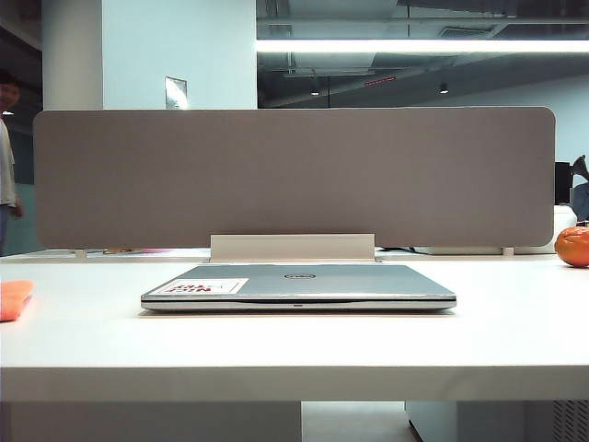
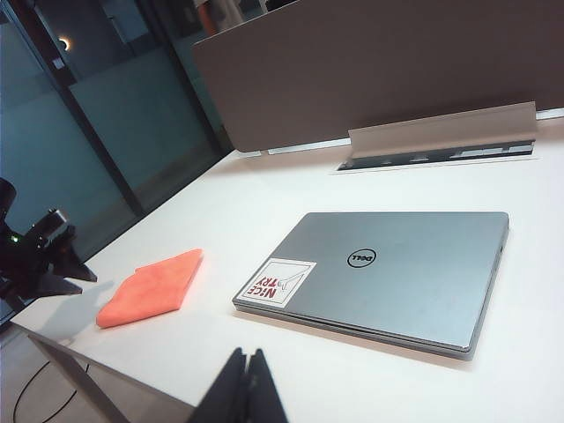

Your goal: Pick up the orange rag and put it over the laptop.

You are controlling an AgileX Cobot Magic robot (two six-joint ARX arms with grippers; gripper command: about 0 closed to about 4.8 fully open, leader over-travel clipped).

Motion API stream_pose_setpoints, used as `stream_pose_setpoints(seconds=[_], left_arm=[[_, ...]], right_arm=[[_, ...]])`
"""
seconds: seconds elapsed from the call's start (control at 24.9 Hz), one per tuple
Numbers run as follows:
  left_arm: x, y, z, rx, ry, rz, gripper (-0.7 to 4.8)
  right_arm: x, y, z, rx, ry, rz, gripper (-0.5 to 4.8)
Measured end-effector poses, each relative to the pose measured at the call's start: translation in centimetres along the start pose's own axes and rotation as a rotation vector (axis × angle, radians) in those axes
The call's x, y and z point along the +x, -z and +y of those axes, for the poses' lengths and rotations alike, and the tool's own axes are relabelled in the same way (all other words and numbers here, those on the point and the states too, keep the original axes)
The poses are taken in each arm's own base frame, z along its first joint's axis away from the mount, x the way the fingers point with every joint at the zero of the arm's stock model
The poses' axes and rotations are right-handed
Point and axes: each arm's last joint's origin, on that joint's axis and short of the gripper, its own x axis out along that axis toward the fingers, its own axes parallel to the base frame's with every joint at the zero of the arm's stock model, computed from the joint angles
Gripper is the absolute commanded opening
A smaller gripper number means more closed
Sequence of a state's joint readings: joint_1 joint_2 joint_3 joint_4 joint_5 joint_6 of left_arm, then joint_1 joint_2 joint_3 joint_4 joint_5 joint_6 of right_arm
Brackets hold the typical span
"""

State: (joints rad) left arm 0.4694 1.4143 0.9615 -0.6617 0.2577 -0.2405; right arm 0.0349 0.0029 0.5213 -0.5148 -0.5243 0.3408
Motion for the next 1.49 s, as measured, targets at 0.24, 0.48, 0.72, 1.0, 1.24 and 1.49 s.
stream_pose_setpoints(seconds=[0.24, 0.48, 0.72, 1.0, 1.24, 1.49], left_arm=[[2.6, 0.1, 0.8, -0.024, -0.040, 0.087, 1.92], [4.2, 0.1, 1.2, -0.035, -0.051, 0.130, 1.92], [4.8, -0.2, 1.2, -0.029, -0.042, 0.117, 1.92], [5.9, -0.3, 0.8, -0.012, -0.034, 0.129, 1.75], [6.1, -0.3, 0.8, -0.009, -0.029, 0.128, -0.05], [6.2, -0.2, 0.8, 0.029, -0.021, 0.139, -0.06]], right_arm=[[0.0, 0.0, 0.0, 0.000, 0.000, 0.000, -0.05], [0.0, 0.0, 0.0, 0.000, 0.000, 0.000, -0.05], [0.0, 0.0, 0.0, 0.000, 0.000, 0.000, -0.05], [0.0, 0.0, 0.0, 0.000, 0.000, 0.000, -0.05], [0.0, 0.0, 0.0, 0.000, 0.000, -0.001, -0.05], [0.0, 0.0, 0.0, 0.000, -0.001, 0.000, -0.05]])
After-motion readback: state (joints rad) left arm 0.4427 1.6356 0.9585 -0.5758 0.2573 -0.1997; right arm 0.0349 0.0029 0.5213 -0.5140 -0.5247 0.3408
